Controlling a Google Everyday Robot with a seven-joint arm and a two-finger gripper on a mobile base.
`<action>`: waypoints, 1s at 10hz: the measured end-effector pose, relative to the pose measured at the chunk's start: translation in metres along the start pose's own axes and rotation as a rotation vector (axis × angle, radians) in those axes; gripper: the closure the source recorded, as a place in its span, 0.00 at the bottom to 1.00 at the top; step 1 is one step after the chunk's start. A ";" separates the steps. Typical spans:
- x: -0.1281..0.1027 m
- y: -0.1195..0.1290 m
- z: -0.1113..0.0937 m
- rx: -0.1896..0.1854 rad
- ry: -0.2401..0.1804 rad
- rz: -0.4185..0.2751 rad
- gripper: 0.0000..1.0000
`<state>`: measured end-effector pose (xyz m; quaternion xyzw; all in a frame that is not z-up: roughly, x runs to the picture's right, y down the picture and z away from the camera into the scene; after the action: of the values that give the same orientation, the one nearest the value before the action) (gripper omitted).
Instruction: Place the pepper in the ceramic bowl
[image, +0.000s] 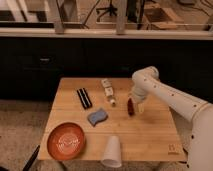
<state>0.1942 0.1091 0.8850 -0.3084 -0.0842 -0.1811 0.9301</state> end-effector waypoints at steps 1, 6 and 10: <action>0.000 0.000 0.000 -0.001 -0.001 0.000 0.20; 0.002 0.001 0.000 -0.001 -0.001 -0.004 0.20; 0.002 0.000 0.001 -0.001 0.000 -0.007 0.20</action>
<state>0.1966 0.1092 0.8861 -0.3086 -0.0853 -0.1843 0.9293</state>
